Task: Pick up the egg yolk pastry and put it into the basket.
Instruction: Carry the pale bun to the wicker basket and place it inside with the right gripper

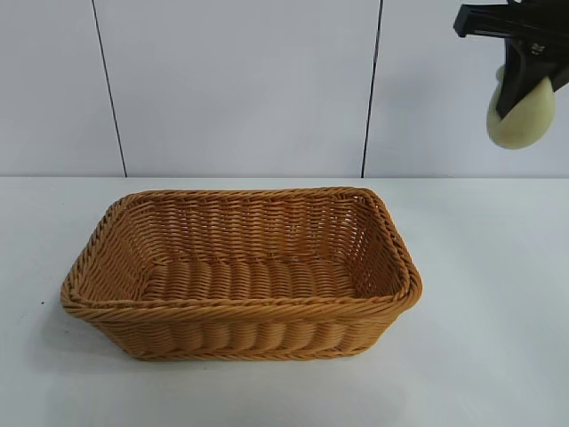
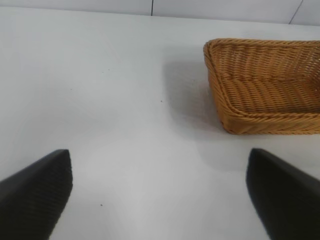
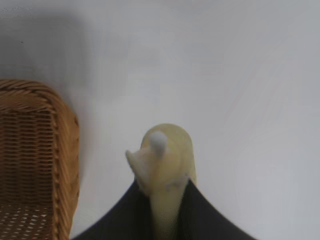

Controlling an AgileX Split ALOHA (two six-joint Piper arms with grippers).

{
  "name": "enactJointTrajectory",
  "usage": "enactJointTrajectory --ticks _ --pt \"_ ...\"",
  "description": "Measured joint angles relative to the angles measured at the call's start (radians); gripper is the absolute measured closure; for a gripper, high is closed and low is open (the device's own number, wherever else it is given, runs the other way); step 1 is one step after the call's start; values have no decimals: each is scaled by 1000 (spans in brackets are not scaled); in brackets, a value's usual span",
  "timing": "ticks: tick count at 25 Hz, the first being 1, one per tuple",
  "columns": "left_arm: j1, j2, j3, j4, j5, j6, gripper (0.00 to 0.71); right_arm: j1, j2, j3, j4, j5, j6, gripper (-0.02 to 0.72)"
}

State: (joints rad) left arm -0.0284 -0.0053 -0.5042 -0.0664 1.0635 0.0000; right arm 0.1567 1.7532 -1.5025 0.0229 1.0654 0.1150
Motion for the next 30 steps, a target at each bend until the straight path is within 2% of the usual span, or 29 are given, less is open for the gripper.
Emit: enactJointTrajectory --ticks 9,15,19,30 --pt "0 0 0 0 0 0 14 277 0 0 1 -30 50 679" --pt "0 0 0 0 0 0 14 443 23 0 3 -81 93 682" --pt "0 0 0 0 0 0 14 497 68 0 4 -133 123 682" --pt "0 0 0 0 0 0 14 508 311 0 4 -353 145 682"
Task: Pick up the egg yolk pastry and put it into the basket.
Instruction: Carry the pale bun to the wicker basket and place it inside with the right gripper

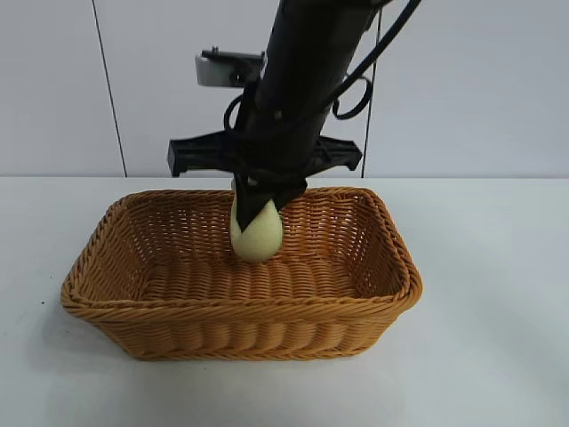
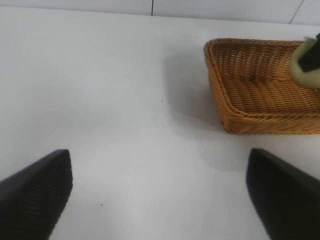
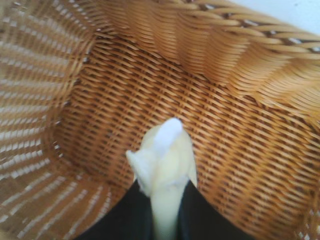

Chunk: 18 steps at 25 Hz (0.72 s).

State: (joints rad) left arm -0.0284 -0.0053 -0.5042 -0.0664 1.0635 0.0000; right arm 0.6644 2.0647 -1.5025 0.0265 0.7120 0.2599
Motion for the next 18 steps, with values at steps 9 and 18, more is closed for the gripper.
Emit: enactJointTrajectory --ticks 9,18 --pt "0 0 0 0 0 0 14 0 78 0 3 -39 0 547" --pt "0 0 0 0 0 0 14 0 77 -45 -7 76 -8 23"
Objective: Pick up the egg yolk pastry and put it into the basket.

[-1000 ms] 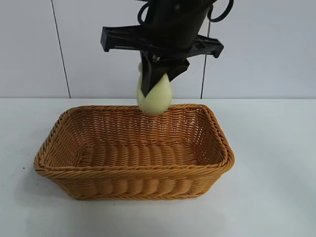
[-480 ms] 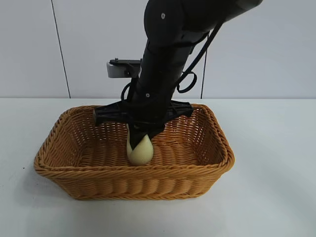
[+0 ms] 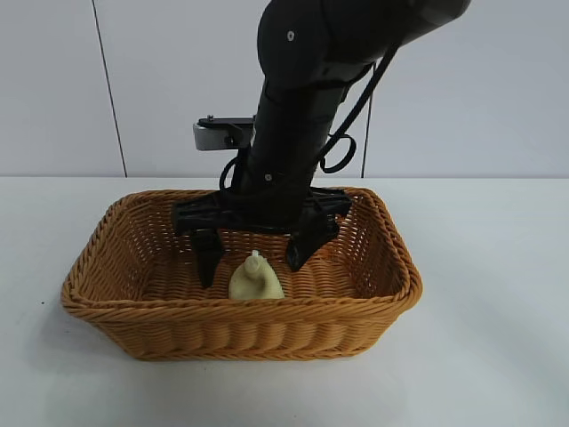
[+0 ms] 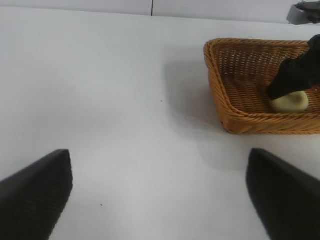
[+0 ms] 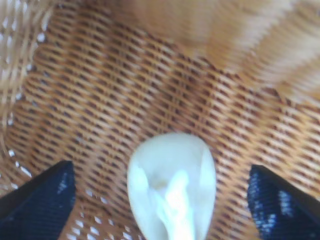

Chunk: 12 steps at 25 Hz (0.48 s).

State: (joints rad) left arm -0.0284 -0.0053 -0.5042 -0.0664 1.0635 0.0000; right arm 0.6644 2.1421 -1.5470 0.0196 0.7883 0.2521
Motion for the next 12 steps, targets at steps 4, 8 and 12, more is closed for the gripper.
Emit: enactJointTrajectory --ticks 4,8,12 --pt "0 0 0 0 0 0 14 0 0 -124 -20 142 -6 11" --pt "0 0 0 0 0 0 14 0 0 -282 -25 313 -38 10" --pt "0 0 0 0 0 0 14 0 0 -413 -44 413 -60 10"
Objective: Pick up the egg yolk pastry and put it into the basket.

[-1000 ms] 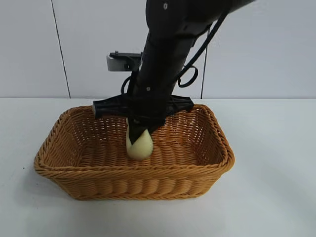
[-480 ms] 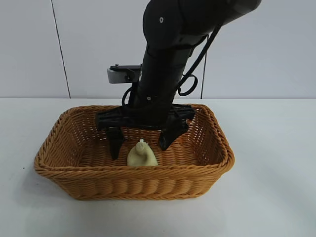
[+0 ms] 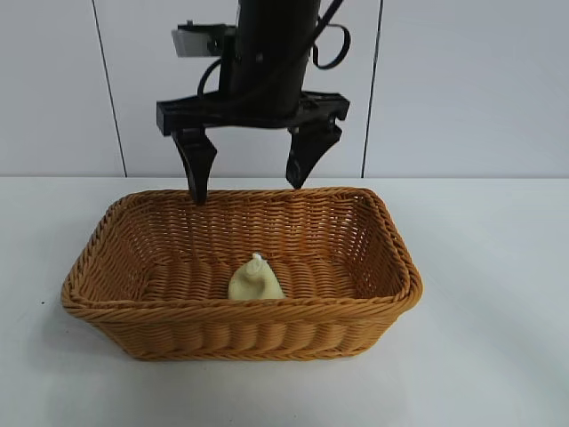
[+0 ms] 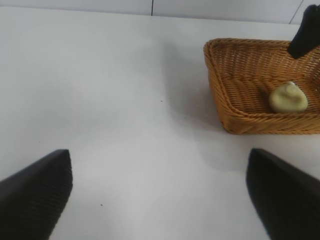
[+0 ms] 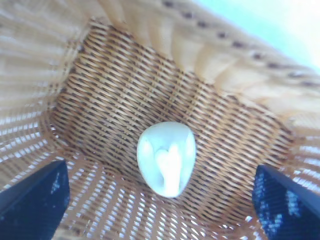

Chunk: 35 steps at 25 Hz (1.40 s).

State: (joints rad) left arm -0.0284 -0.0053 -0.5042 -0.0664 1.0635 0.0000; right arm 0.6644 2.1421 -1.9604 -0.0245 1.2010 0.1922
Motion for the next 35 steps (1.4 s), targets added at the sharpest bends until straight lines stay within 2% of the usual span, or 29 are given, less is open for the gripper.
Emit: enactJointTrajectory --ticks 4,10,27,35 --pt "0 0 0 0 0 0 14 0 0 -72 -18 4 -11 10" --pt "0 0 0 0 0 0 14 -24 0 -80 -42 11 -14 10" --pt "0 0 0 -1 0 0 14 -454 0 -81 -84 13 -14 10" --pt "0 0 0 -1 0 0 14 -572 0 -81 -85 19 -14 10"
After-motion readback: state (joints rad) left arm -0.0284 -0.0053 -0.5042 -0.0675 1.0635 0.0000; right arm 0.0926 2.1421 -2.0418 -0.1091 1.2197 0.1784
